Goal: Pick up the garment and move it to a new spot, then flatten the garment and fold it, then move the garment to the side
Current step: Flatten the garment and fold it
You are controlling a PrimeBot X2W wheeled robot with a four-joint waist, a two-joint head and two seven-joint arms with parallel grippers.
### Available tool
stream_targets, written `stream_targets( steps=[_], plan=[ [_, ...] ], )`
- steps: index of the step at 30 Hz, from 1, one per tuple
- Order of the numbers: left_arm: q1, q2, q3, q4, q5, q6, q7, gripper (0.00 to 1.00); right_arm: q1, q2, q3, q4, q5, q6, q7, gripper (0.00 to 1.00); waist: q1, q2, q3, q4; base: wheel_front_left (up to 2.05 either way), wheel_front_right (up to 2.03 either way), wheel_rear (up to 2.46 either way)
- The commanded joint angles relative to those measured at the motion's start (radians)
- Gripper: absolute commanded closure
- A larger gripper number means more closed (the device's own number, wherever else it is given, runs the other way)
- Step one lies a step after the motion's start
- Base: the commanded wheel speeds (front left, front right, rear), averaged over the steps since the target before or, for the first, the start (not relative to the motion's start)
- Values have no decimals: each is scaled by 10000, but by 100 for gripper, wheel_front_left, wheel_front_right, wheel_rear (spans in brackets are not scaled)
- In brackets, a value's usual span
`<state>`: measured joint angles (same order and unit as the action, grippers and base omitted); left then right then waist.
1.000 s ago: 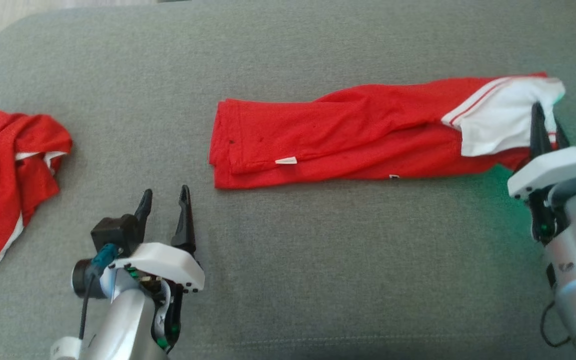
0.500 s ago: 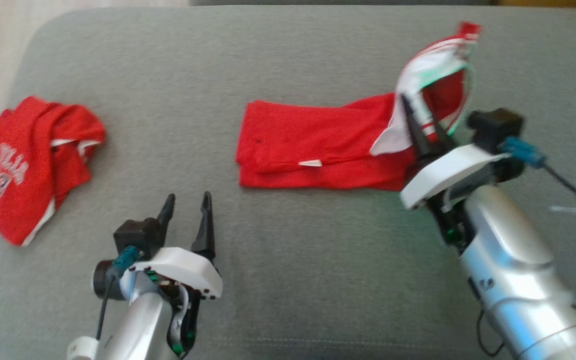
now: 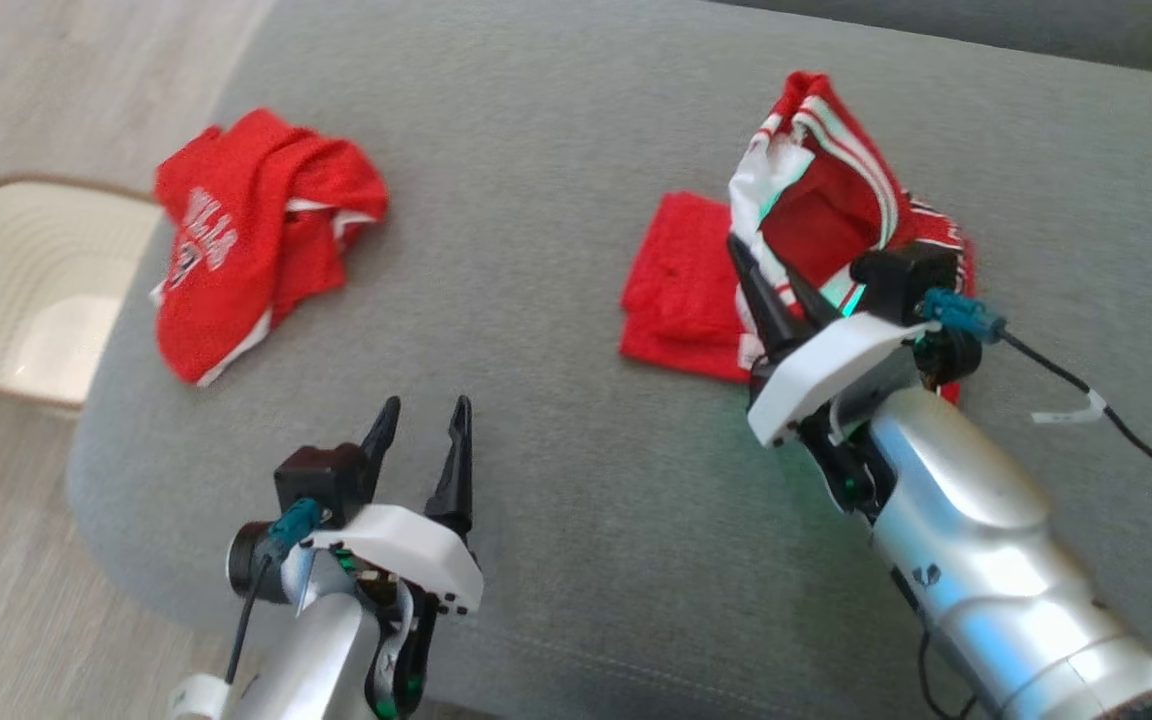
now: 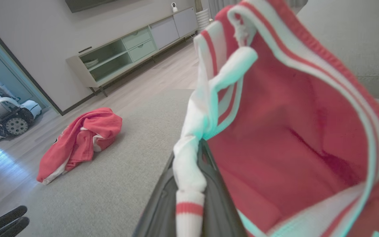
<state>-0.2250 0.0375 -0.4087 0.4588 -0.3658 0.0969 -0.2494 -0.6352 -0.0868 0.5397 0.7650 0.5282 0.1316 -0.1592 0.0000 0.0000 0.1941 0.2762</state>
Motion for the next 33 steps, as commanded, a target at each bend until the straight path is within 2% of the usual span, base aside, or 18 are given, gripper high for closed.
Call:
stream_targets(
  steps=[1, 2, 9, 11, 14, 23, 30, 33],
  plan=[
    [-194, 128, 211, -333, -82, 103, -124, 0, -548, 302, 36, -46, 32, -9, -299, 77, 0, 0, 124, 366, 0, 0, 0],
    [-194, 128, 192, -348, -100, 131, -124, 0, -612, 323, 32, 80, 49, -9, -376, 1, 0, 0, 131, 393, 0, 0, 0],
    [-190, 128, 221, -401, -143, 255, -124, 0, -895, 360, 80, 231, 179, -9, -840, 0, 0, 0, 179, 152, 0, 0, 0],
    [-215, 128, 246, -418, -115, 258, -124, 0, -962, 362, -228, 298, 2, -9, -948, 0, 0, 0, 173, -52, 0, 0, 0],
    [-269, 128, 350, -463, -18, 286, -124, 0, -944, 317, -1013, 378, -568, -9, -1012, 0, 0, 0, 173, -420, 0, 0, 0],
    [-441, 127, 880, -633, 452, 360, -124, 0, 378, 192, -4128, -935, -2646, -9, -1023, 0, 0, 0, 118, -1564, 0, 0, 0],
    [-176, 127, 1531, -700, 935, 470, -124, 0, 1656, 327, -5480, -1656, -3726, -9, -1024, 0, 0, 0, -164, -2373, 0, 0, 0],
    [12, 127, 1766, -712, 1121, 501, -124, 0, 2060, 353, -5608, -1764, -3882, -9, -1024, 0, 0, 0, -323, -2570, 0, 0, 0]
  ],
)
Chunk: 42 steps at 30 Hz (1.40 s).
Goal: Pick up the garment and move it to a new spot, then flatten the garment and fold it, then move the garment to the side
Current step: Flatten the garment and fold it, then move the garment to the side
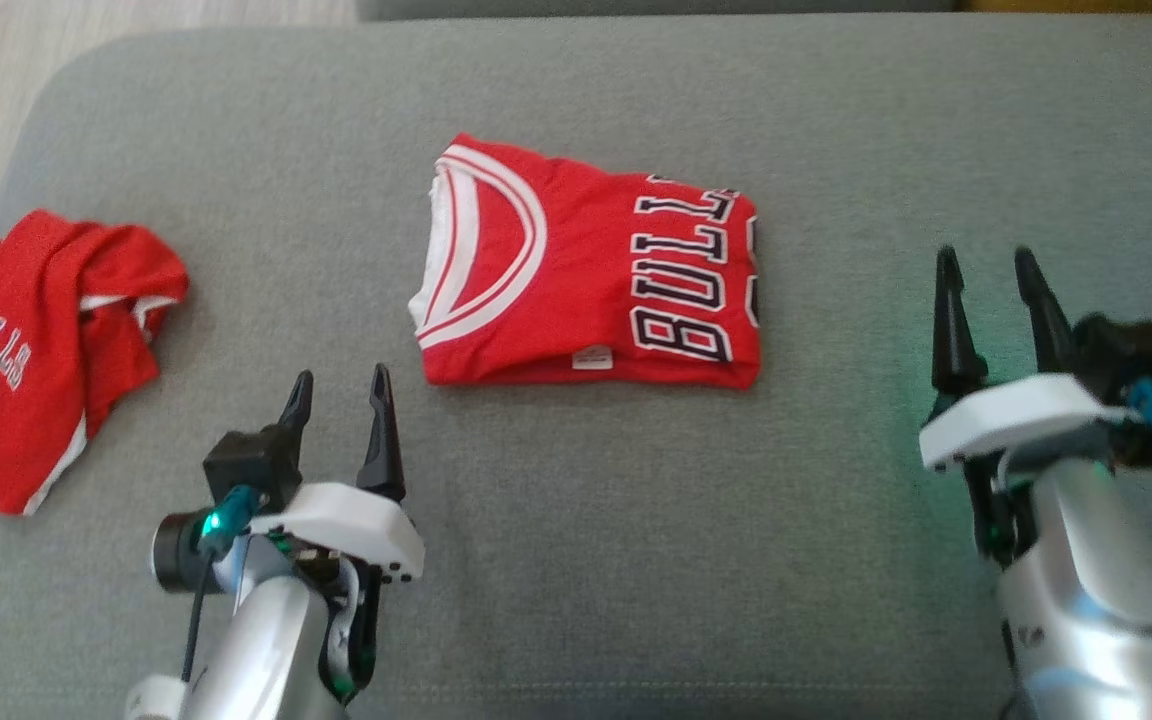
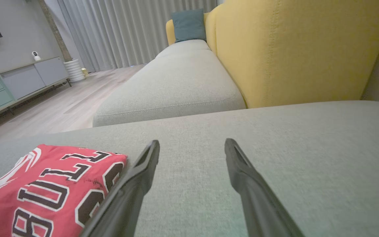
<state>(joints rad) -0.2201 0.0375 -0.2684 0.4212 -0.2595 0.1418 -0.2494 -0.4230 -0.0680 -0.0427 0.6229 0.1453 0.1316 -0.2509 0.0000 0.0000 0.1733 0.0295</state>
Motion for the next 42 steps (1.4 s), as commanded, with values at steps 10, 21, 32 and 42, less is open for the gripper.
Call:
stream_targets(
  steps=[10, 21, 32, 42],
  plan=[
    [754, 127, 1028, -531, 536, -84, -124, 0, 976, 175, 425, -366, 722, -9, -108, 0, 0, 0, -731, -318, 0, 0, 0],
    [1348, 127, 1299, -619, 705, -161, -124, 0, 1446, 176, 681, -205, 1000, -9, -108, 0, 0, 0, -1040, -347, 0, 0, 0],
    [927, 127, 792, -771, 722, -173, -124, 0, 722, 177, 1370, 44, 650, -9, -108, 0, 0, 0, -458, 297, 0, 0, 0],
    [586, 127, 134, -784, 469, -57, -124, 0, -694, 177, 1646, 1248, 747, -9, -108, 0, 0, 0, 173, 1523, 0, 0, 0]
  ],
)
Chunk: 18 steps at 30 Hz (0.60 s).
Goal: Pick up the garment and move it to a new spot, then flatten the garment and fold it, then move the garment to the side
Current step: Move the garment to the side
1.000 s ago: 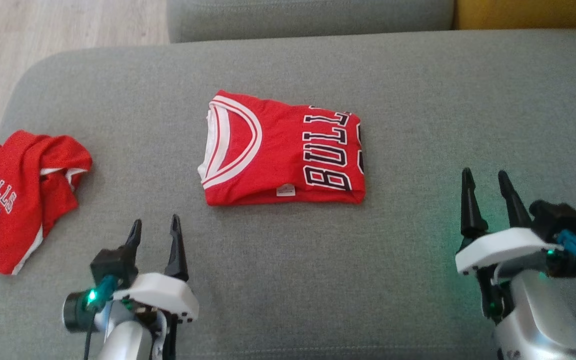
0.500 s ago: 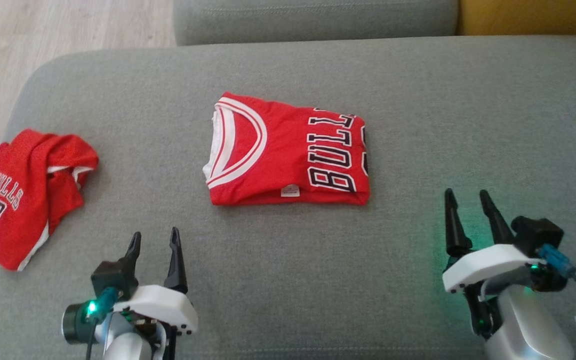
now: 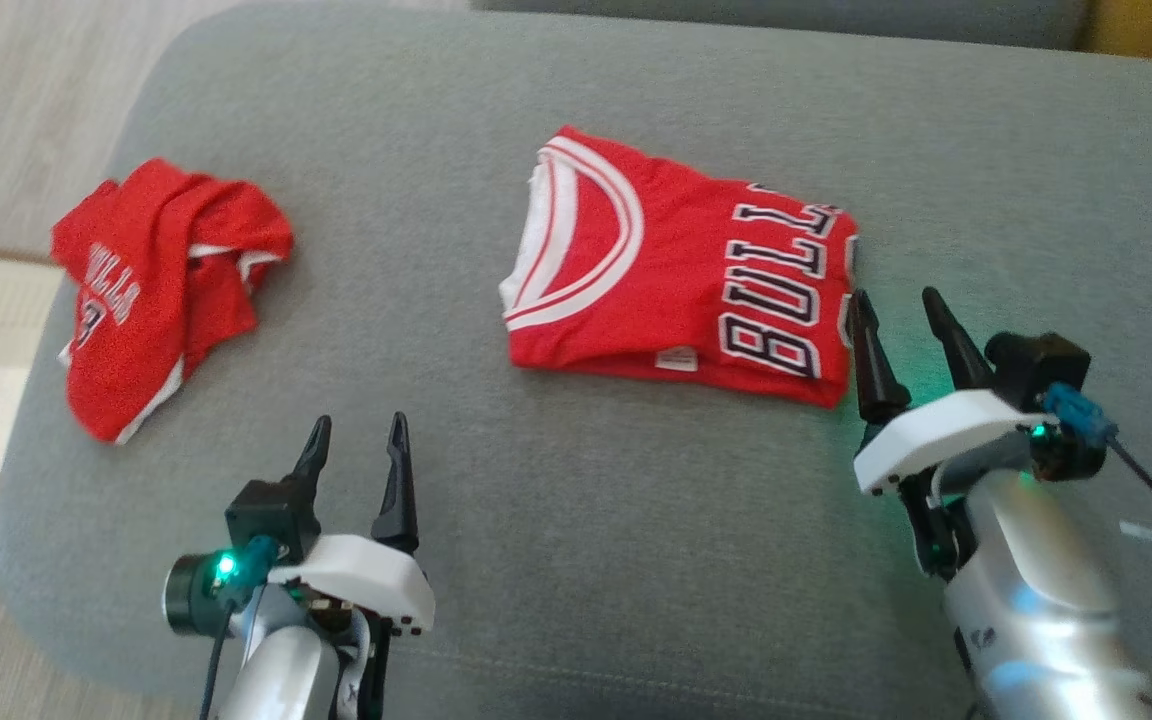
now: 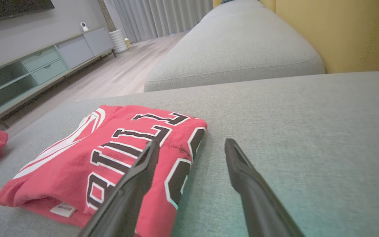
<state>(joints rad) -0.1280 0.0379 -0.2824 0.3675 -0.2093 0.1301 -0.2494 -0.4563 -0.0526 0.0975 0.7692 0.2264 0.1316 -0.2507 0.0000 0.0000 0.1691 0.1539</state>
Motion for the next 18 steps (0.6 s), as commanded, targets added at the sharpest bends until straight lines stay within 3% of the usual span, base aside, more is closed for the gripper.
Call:
stream_targets(
  steps=[1, 13, 14, 16, 18],
  plan=[
    [-344, 124, 257, -246, -56, 74, -124, 0, -487, 24, 222, -74, -85, -9, -110, 0, 0, 0, 254, 369, 0, 0, 0],
    [-504, 124, 206, -30, -444, 120, -124, 0, -1839, 24, -55, 2526, 197, -9, -108, 2, 0, 0, 691, 942, 0, 0, 0],
    [-526, 124, 208, -24, -443, 115, -124, 0, -1913, 24, 56, 2696, 222, -9, -107, 21, 0, 0, 713, 955, 0, 0, 0],
    [-568, 123, 229, -22, -435, 111, -124, 0, -2027, 24, 251, 2965, 349, -9, -108, 100, 0, 0, 745, 964, 0, 0, 0],
    [-610, 123, 249, -29, -419, 109, -124, 0, -2132, 24, 428, 3138, 449, -9, -108, 100, 0, 0, 770, 940, 0, 0, 0]
  ],
)
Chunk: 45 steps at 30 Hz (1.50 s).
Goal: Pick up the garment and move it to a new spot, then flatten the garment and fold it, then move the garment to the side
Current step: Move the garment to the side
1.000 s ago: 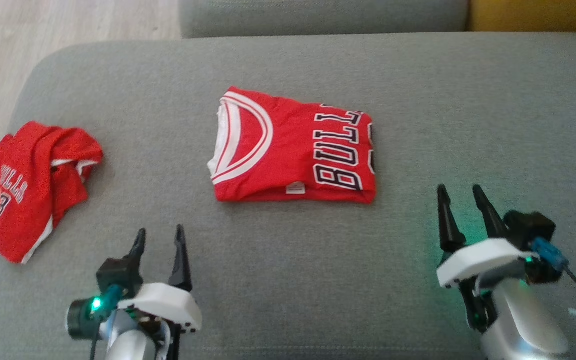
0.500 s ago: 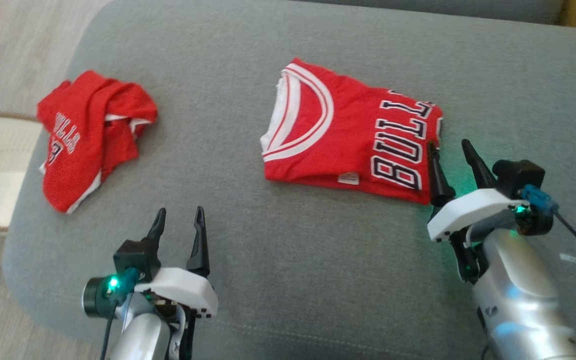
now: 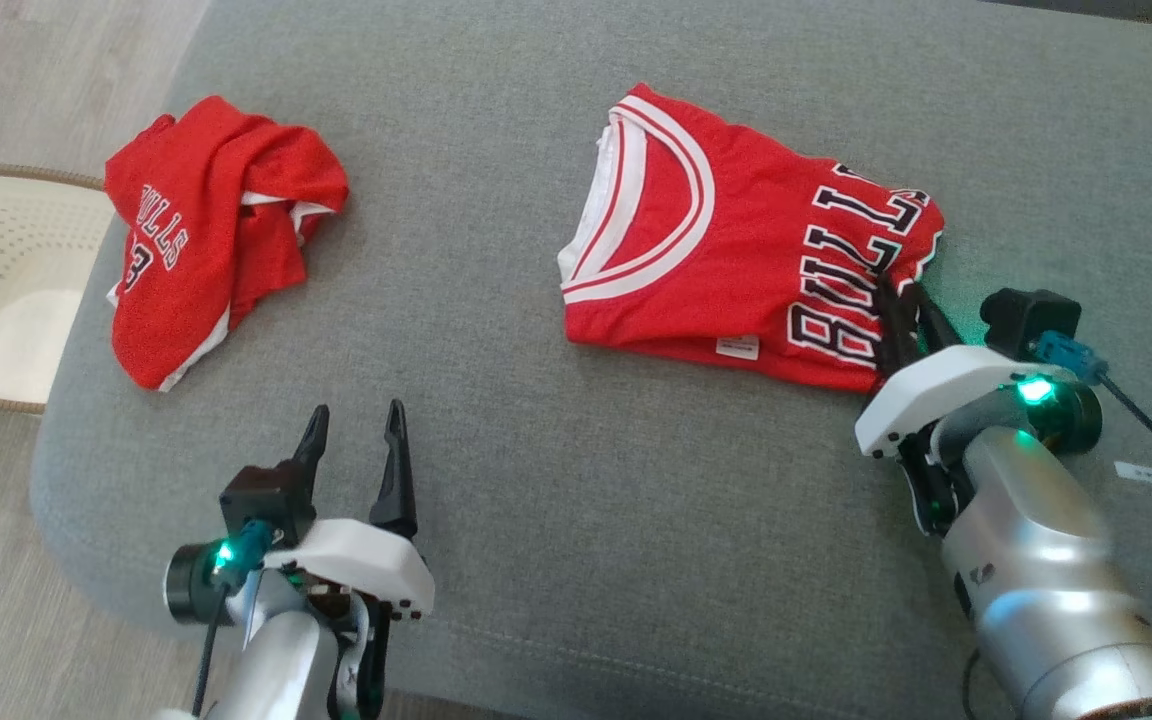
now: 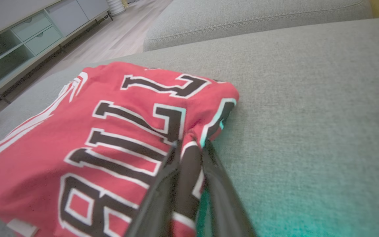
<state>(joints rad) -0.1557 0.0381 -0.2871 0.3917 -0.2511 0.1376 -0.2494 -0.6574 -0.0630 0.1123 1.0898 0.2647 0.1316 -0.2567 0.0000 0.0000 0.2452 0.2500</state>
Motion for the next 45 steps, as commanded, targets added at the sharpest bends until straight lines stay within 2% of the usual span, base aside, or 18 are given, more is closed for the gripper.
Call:
stream_targets(
  steps=[1, 6, 11, 19, 25, 28, 31, 33, 39, 45],
  plan=[
    [-354, 122, 299, -279, 18, 34, -124, 0, -172, 127, 329, -59, 109, -9, -49, 100, 0, 0, 19, -52, 0, 0, 0],
    [-392, 122, 294, -263, 131, -3, -124, 0, -212, 127, 310, -345, 39, -9, -50, 100, 0, 0, -58, -350, 0, 0, 0],
    [-392, 122, 440, -265, 292, -66, -124, 0, -102, 123, 359, -1032, -309, -9, -50, 100, 0, 0, -192, -1283, 0, 0, 0],
    [-707, 122, 749, -74, 709, -324, -124, 0, -39, 126, 1496, -1862, 88, -9, -50, 100, 0, 0, -105, -3848, 0, 0, 0],
    [-1091, 122, 1034, -40, 1083, -509, -124, 0, -130, 126, 1921, -2230, 670, -9, -51, 100, 0, 0, 111, -5742, 0, 0, 0],
    [-1254, 128, 1212, 43, 1375, -696, -124, 0, -91, 127, 2052, -2518, 1021, -9, -51, 100, 0, 0, 316, -7003, 0, 0, 0],
    [-1277, 145, 1299, 80, 1514, -764, -124, 0, -54, 127, 2102, -2648, 1162, -9, -51, 100, 0, 0, 463, -7663, 0, 0, 0],
    [-1367, 160, 1259, 138, 1635, -872, -124, 0, -48, 127, 1985, -2708, 1097, -9, -51, 100, 0, 0, 612, -7885, 0, 0, 0],
    [-1811, 144, 919, 497, 1795, -1157, -124, 0, 91, 127, 1183, -2969, 650, -9, -51, 100, 0, 0, 904, -8005, 0, 0, 0],
    [-2051, 132, 684, 577, 1845, -1228, -124, 0, -181, 127, 788, -2977, 181, -9, -51, 100, 0, 0, 1098, -7984, 0, 0, 0]
  ],
)
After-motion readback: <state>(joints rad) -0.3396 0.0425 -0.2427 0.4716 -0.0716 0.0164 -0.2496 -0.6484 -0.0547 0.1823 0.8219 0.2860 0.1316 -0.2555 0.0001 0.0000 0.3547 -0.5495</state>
